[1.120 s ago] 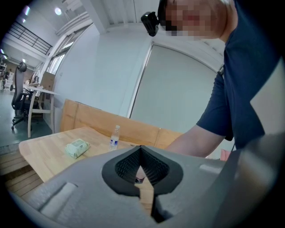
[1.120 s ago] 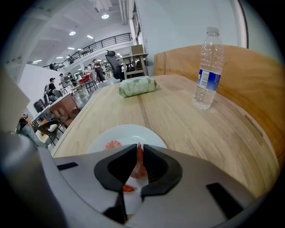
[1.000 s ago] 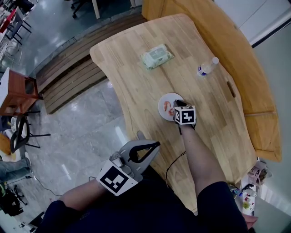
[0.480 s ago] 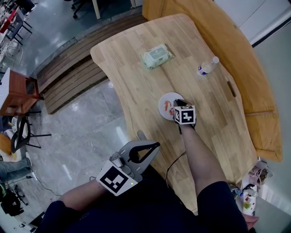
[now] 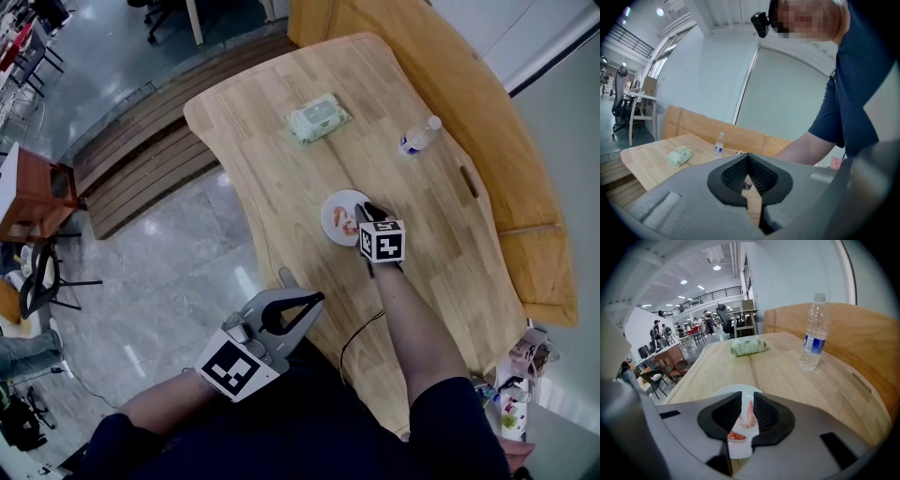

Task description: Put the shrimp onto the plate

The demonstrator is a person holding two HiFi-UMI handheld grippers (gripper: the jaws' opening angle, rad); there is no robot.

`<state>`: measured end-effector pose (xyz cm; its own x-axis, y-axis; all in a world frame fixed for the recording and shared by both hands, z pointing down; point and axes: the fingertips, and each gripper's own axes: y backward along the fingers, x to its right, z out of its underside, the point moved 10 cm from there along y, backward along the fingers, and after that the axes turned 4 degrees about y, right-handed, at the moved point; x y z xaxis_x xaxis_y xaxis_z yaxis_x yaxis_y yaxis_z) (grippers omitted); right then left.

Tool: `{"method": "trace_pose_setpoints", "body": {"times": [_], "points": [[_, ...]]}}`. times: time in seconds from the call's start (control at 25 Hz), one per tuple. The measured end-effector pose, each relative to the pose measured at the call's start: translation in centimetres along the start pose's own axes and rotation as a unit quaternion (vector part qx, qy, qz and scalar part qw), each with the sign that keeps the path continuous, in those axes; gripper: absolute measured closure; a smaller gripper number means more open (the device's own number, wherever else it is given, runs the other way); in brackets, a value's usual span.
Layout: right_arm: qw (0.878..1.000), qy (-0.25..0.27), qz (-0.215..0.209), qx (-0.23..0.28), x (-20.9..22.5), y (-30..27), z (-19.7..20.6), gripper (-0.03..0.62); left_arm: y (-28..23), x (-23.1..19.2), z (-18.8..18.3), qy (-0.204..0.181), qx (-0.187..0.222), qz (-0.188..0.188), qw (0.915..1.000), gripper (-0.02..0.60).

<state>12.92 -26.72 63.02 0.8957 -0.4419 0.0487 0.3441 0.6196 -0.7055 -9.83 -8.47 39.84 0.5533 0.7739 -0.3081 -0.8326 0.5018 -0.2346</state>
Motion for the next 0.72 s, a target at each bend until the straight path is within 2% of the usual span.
{"method": "trace_pose_setpoints", "body": {"times": [0.2,0.72], "points": [[0.999,0.022,-0.010,0.040,-1.7,4.0,-1.1,0.511,0.8,0.7,-0.4,-0.003,0.002,0.005,1.0000,0.577],[0.988,0.021,-0.028,0.150,-8.5,16.6,-1.7,0.511,3.1,3.0,-1.0,-0.024,0.010,0.023,0.9994,0.578]]}}
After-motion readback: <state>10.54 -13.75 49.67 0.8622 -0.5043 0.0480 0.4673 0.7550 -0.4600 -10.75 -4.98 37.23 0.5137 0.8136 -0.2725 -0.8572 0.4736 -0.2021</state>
